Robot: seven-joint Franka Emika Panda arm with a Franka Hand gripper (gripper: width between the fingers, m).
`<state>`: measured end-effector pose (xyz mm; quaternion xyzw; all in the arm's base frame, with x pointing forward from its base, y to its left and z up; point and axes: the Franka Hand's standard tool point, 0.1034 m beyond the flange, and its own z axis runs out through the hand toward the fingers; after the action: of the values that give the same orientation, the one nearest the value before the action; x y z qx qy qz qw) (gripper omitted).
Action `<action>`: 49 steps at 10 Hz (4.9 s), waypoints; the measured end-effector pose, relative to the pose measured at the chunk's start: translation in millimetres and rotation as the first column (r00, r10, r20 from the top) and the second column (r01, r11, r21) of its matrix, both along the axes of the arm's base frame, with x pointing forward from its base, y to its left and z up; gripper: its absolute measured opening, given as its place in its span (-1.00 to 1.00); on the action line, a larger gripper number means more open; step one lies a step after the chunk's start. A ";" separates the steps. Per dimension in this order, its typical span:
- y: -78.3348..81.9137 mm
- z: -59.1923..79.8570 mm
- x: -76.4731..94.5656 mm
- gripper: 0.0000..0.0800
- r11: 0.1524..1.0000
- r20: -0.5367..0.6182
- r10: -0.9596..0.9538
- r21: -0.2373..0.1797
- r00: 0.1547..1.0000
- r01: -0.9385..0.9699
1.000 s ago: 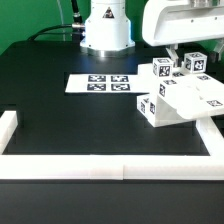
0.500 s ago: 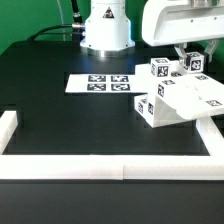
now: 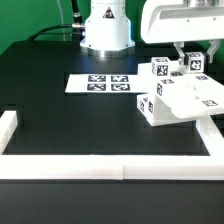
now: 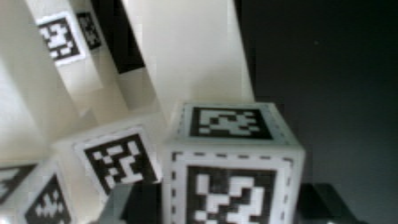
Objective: Assemble chair
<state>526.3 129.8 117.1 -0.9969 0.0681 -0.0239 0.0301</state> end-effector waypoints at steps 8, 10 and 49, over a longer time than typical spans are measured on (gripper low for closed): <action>0.1 -0.2 -0.1 -0.27 0.896 -0.037 -0.443 0.028 0.896 0.444; -1.5 -0.8 -0.3 -0.27 0.854 -0.051 -0.517 0.036 0.854 0.519; 4.7 0.1 -2.2 -0.28 0.984 -0.046 -0.170 0.049 0.984 0.172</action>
Offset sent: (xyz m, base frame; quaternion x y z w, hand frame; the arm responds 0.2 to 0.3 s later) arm 0.0000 0.0000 0.0000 0.0000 0.0000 0.1296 0.9916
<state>524.1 134.6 117.3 -0.9865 0.1548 -0.0037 0.0529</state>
